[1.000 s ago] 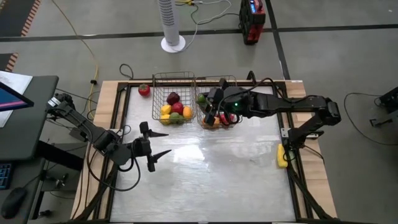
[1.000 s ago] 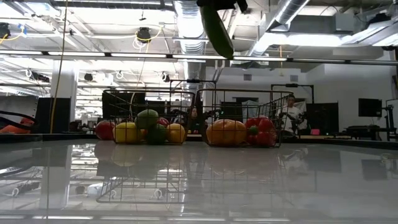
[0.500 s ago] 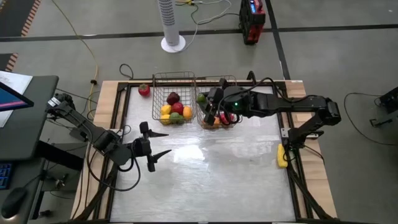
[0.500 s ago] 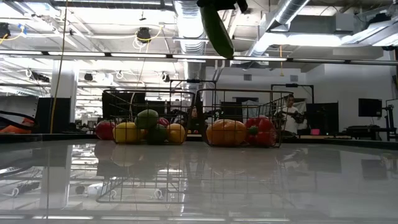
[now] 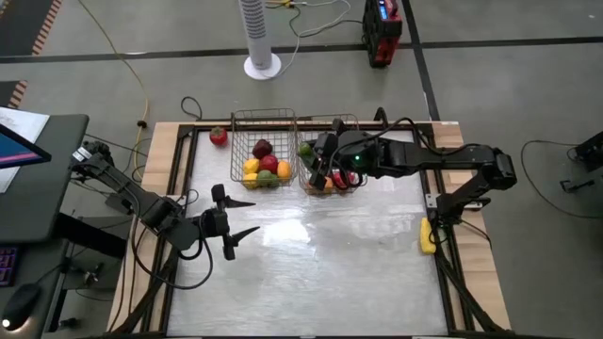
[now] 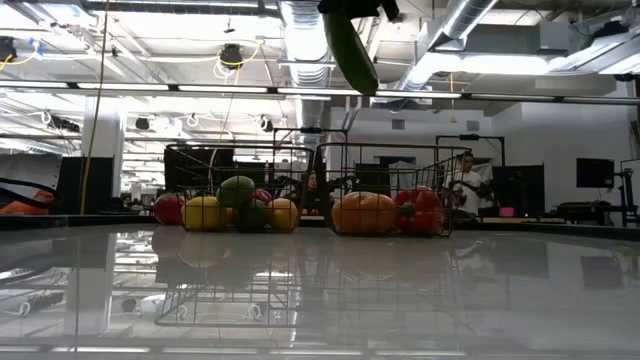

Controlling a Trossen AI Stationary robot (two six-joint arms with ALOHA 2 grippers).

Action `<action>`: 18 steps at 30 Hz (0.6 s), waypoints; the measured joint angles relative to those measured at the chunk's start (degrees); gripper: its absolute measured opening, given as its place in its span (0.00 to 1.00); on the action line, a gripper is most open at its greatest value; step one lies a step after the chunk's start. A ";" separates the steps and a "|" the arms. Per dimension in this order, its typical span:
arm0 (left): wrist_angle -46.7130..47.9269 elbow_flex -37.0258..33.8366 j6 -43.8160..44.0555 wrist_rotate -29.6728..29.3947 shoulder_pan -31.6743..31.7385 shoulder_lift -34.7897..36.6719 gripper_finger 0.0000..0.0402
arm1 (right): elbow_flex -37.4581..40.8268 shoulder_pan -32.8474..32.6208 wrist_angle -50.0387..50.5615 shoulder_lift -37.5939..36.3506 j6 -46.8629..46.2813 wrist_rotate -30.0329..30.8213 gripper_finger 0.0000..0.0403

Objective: Sort produce into baskets
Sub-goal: Put the cucumber into the right wire basket

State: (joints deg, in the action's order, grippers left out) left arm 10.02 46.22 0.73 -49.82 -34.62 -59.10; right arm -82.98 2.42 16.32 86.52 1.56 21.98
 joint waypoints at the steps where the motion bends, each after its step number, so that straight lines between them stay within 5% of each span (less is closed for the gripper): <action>1: 0.00 0.00 0.00 0.00 -0.01 0.01 0.67 | 0.00 0.00 0.00 0.00 0.00 -0.02 0.43; 6: 0.00 0.00 -0.01 0.00 0.00 0.00 0.67 | 0.00 0.00 0.88 0.00 2.85 -0.04 0.43; 12: 0.00 0.00 0.02 -0.02 -0.01 0.01 0.67 | 1.08 0.03 4.47 -0.02 17.45 0.48 0.44; 18: -0.02 0.00 0.04 -0.04 -0.01 0.01 0.67 | 1.77 2.49 7.41 -0.02 16.98 1.82 0.56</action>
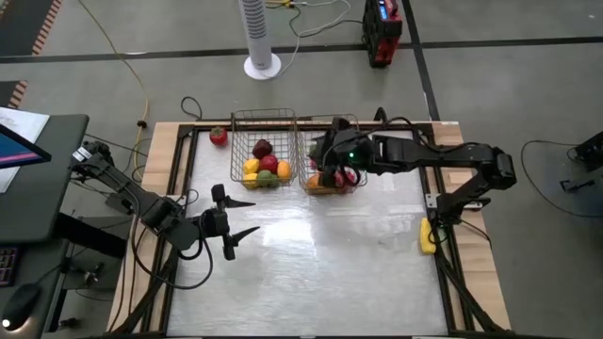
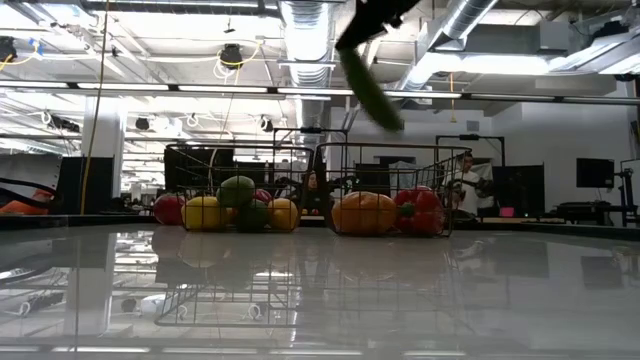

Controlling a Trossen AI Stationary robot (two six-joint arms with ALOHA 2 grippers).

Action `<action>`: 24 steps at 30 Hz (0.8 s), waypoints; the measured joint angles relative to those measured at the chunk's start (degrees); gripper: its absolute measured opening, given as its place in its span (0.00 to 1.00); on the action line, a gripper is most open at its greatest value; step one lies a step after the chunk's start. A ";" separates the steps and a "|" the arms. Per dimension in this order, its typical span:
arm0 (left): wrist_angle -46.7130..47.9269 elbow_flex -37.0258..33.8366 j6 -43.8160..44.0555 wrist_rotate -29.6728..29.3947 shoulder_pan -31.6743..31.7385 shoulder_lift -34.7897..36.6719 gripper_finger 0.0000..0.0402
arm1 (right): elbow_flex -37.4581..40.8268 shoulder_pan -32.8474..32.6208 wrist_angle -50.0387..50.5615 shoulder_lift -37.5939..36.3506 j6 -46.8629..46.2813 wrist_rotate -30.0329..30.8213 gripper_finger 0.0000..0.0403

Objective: Sort produce into baskets
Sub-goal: Put the cucumber into the right wire basket, then put the corn into the right wire basket

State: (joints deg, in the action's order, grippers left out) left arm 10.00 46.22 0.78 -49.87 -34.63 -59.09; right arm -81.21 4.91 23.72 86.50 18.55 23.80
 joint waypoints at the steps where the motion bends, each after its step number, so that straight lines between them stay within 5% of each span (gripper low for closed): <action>1: 0.00 0.00 0.00 0.00 0.02 0.00 0.67 | 0.00 0.45 0.86 0.00 -0.87 0.06 0.59; 6: 0.02 0.00 0.04 0.01 0.01 0.00 0.67 | -0.02 1.72 8.78 -0.02 -6.57 0.10 0.69; 12: 0.19 0.00 -0.11 0.00 0.01 0.00 0.67 | -0.02 -0.41 30.80 -0.02 -20.95 -3.87 0.70; 19: 0.13 0.00 -0.16 0.02 0.00 0.00 0.67 | 0.02 -9.22 56.64 -0.02 -43.85 -7.31 0.70; 24: 0.09 0.00 0.55 0.91 0.02 0.00 0.67 | 6.01 -14.99 62.03 -0.26 -54.76 -14.34 0.70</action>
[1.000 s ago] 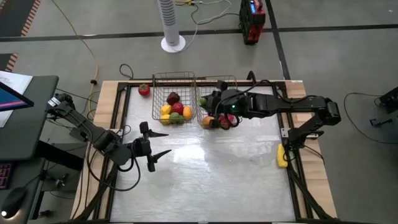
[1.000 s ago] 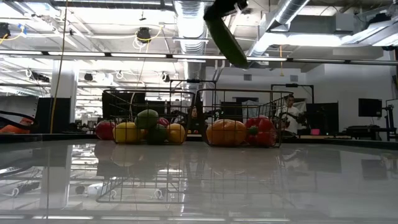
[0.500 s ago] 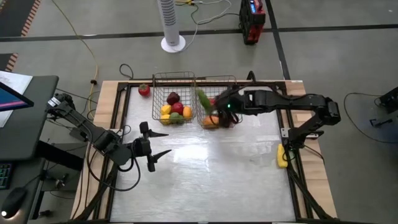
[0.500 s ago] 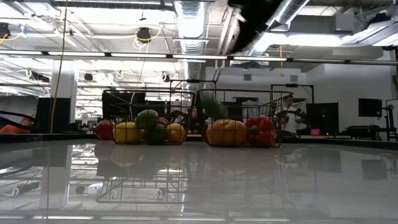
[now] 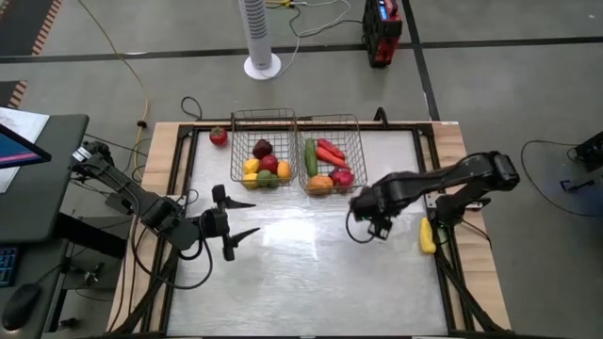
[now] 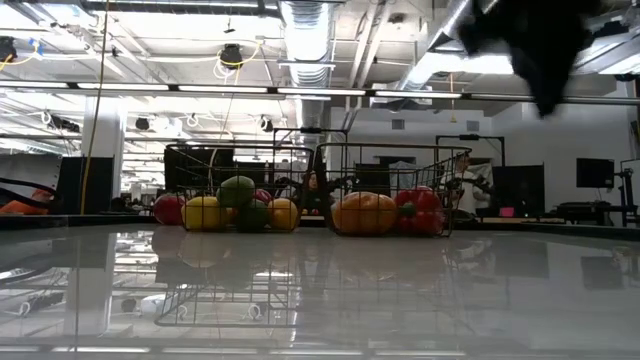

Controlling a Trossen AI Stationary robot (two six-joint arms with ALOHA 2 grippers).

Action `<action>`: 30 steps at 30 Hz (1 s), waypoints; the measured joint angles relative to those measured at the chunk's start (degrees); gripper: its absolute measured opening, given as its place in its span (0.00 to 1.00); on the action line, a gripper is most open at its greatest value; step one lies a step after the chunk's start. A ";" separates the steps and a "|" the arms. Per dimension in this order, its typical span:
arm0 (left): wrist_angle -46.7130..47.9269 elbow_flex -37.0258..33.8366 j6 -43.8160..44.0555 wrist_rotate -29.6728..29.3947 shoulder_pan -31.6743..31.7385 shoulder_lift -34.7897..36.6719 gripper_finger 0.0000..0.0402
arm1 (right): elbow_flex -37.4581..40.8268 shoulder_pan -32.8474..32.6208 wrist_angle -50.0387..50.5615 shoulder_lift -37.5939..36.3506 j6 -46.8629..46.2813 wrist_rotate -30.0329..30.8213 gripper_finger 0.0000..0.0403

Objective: Sort produce into baskets
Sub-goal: Put the corn into the right wire basket

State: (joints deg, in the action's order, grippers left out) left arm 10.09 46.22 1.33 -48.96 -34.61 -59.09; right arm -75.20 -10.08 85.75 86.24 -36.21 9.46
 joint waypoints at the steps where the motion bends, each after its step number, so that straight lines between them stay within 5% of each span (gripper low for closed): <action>1: 0.00 0.00 0.23 0.41 -0.01 0.00 0.67 | 2.12 -0.44 -0.07 -0.02 -1.73 -2.93 0.70; 7: 0.57 0.00 0.89 1.63 -0.02 0.00 0.67 | 16.46 -3.11 -2.22 0.02 -8.72 -20.31 0.70; 13: 0.77 0.00 0.41 1.63 -0.01 0.00 0.67 | 26.72 -5.04 -2.97 0.04 -10.08 -28.32 0.70; 18: 0.74 0.00 0.49 1.64 -0.02 0.00 0.67 | 32.62 -5.83 -6.98 0.06 -10.51 -31.44 0.70; 30: 0.76 0.00 0.65 1.65 -0.02 0.00 0.67 | 32.42 -7.94 -13.14 0.07 -13.33 -31.83 0.70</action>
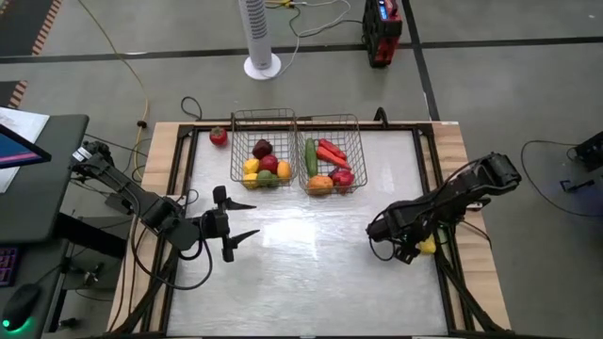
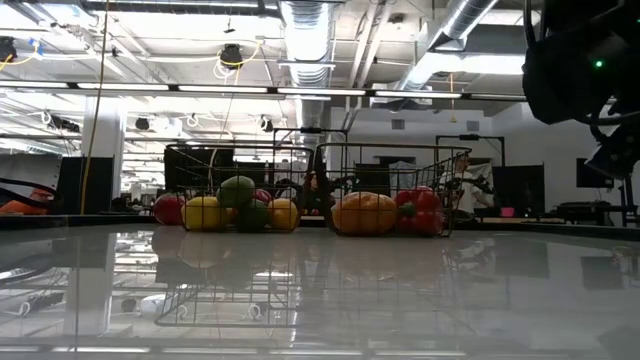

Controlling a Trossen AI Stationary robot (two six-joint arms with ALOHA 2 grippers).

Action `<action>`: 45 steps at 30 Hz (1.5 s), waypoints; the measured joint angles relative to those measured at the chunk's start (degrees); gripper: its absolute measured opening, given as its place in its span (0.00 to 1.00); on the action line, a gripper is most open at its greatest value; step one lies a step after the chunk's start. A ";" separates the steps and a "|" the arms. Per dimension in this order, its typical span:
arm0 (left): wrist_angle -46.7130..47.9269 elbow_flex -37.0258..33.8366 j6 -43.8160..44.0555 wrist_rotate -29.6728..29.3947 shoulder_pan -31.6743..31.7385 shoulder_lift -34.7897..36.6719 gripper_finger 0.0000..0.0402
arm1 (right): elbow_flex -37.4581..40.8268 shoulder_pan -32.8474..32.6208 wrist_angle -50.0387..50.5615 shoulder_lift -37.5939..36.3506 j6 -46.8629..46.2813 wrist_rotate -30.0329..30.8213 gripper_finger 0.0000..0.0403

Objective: Sort produce into baskets
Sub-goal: Put the corn into the right wire basket

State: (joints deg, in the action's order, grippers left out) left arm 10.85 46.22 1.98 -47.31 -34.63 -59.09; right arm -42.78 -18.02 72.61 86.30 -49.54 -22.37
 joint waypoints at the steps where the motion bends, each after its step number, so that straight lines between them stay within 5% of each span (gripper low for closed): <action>1: -0.02 0.00 0.02 0.00 0.02 0.00 0.67 | 0.00 0.00 0.17 0.00 -0.62 0.00 0.70; 11: 0.00 0.00 0.01 0.00 0.01 0.00 0.67 | 0.00 -3.99 0.66 0.00 -11.06 -5.09 0.70; 22: -0.02 0.00 0.17 0.00 0.00 0.00 0.67 | 0.00 -9.09 0.34 0.00 -24.54 -3.87 0.70; 34: -0.02 0.00 0.22 0.00 0.00 -0.02 0.67 | 0.00 -4.94 -2.84 1.27 -20.89 -3.79 0.70; 45: 0.22 0.00 0.20 0.15 0.00 0.00 0.67 | -0.71 -0.19 -2.60 12.14 -7.48 -5.65 0.70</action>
State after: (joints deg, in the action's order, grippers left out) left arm 11.07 46.22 2.18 -47.16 -34.63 -59.09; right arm -43.49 -18.22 70.01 98.44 -57.02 -28.02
